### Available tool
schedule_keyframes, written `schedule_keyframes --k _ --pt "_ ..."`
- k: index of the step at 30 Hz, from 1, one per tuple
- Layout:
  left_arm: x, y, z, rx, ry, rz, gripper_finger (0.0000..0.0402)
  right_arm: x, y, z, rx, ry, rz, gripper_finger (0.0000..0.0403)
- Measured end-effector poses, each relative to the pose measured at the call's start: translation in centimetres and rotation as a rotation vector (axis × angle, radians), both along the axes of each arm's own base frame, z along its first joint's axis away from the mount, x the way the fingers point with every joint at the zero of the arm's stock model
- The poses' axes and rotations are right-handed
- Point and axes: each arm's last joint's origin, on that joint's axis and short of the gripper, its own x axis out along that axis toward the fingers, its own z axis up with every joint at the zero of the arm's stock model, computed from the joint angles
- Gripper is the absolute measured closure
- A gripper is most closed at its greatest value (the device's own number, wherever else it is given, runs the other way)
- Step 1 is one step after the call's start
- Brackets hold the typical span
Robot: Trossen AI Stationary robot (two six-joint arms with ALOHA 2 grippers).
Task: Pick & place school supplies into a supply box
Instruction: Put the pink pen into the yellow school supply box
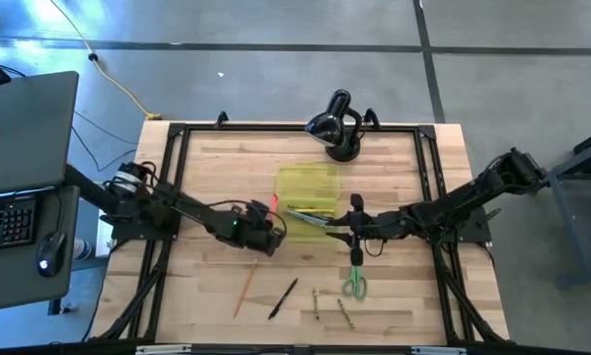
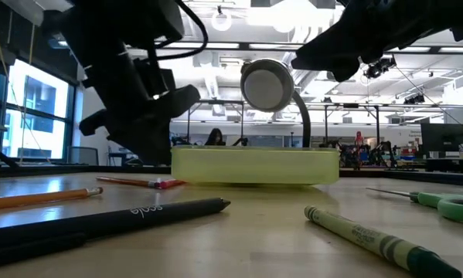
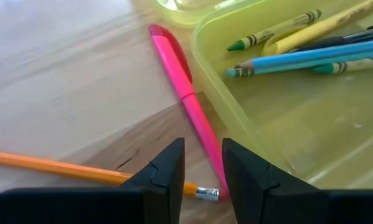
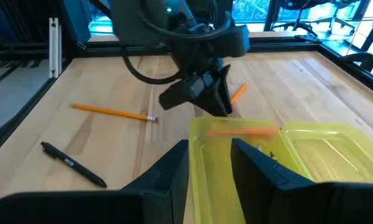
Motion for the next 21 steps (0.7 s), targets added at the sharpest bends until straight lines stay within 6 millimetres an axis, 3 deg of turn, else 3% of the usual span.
schedule_keyframes --k 21 --pt "1.2 0.4 -2.8 0.022 0.011 0.03 0.0261 0.0 0.0 0.0 -0.007 0.004 0.005 0.0304"
